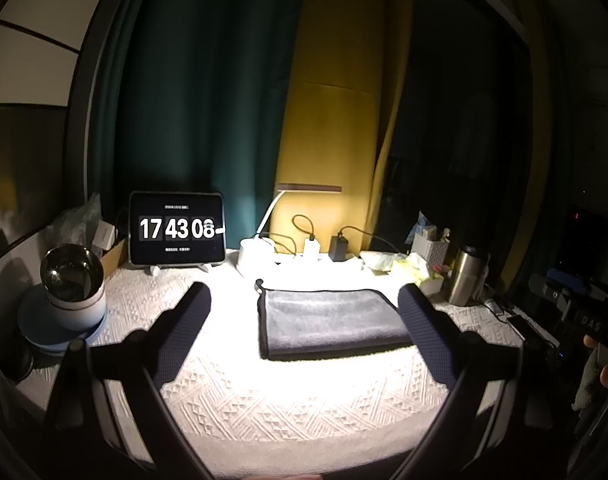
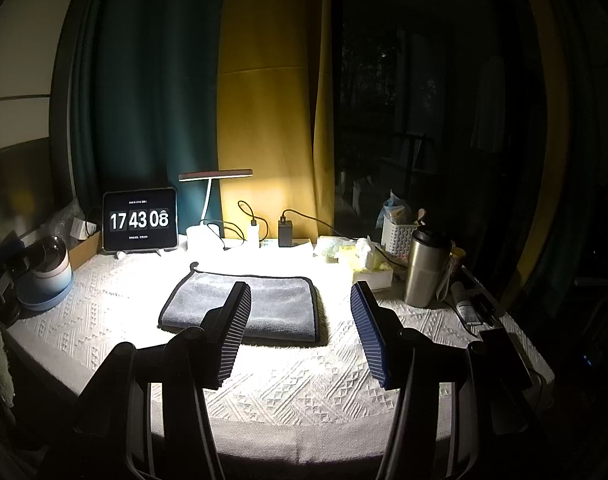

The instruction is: Fold towel

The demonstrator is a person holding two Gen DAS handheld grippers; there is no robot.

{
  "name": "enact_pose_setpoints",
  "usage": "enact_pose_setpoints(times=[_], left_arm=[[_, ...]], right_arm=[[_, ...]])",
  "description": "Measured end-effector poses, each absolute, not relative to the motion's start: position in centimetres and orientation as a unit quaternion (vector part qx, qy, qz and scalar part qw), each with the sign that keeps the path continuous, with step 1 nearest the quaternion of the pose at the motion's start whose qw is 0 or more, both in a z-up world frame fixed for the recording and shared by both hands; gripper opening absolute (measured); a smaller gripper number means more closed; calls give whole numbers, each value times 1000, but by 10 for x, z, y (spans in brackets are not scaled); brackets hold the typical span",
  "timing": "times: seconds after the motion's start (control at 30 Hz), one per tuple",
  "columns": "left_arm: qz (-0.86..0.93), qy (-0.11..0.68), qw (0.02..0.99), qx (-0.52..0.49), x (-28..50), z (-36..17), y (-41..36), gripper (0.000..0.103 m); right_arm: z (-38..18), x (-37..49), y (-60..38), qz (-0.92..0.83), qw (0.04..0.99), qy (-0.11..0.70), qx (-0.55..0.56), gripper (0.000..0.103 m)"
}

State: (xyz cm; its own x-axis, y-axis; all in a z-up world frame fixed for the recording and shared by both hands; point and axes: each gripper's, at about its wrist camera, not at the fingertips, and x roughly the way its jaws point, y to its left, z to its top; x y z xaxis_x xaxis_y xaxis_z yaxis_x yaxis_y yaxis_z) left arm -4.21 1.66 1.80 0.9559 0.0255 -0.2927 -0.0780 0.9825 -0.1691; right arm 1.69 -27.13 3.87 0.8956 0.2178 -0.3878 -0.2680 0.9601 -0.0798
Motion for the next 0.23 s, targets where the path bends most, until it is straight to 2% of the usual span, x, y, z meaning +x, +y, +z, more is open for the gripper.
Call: enact_pose_setpoints(times=[0.23], left_arm=[[6,139,987,-78,-42,16,10,95]], right_arm=[[35,20,-272,126,970,197,-65,55]])
